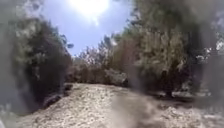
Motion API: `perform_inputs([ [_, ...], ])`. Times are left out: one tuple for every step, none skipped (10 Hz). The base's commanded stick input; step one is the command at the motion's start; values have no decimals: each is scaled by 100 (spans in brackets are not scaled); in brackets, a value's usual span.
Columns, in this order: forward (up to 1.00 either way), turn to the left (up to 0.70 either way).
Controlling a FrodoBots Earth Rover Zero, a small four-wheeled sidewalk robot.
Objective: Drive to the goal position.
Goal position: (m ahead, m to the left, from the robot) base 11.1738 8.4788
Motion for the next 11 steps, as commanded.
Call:
perform_inputs([
  [44,3],
  [44,27],
  [44,27],
  [44,15],
  [44,4],
  [44,2],
  [44,2],
  [44,2],
  [44,2],
  [44,2],
  [44,2],
])
